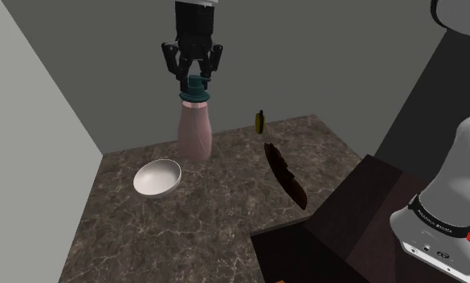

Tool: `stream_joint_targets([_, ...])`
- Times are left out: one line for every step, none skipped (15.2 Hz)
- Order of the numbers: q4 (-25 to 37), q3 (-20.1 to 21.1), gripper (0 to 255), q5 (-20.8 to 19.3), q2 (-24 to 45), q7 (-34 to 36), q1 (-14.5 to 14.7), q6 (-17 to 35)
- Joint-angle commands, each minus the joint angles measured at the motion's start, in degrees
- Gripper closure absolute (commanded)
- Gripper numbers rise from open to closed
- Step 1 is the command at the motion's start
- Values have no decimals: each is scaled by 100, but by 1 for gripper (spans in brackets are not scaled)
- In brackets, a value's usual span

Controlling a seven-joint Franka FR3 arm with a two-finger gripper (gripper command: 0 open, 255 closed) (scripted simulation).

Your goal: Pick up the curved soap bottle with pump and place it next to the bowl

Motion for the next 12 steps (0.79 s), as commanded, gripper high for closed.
stream_joint_targets([607, 56, 255, -150, 431, 254, 217, -149])
stream_joint_targets([991, 73, 255, -232, 689, 369, 340, -266])
stream_joint_targets([1431, 83, 255, -318, 976, 480, 476, -409])
stream_joint_targets([1951, 86, 255, -408, 1304, 587, 626, -591])
stream_joint_targets([2624, 80, 255, -510, 1713, 689, 804, -845])
stream_joint_targets([3186, 63, 255, -578, 2041, 745, 940, -1070])
stream_joint_targets([2862, 60, 255, -545, 1902, 732, 898, -886])
stream_joint_targets([2594, 64, 255, -523, 1794, 720, 861, -729])
stream_joint_targets([2361, 69, 255, -505, 1704, 709, 829, -586])
stream_joint_targets([2152, 73, 255, -489, 1628, 698, 802, -455])
stream_joint_targets([1962, 76, 255, -475, 1562, 687, 778, -332])
stream_joint_targets([1786, 79, 255, -463, 1505, 677, 756, -215])
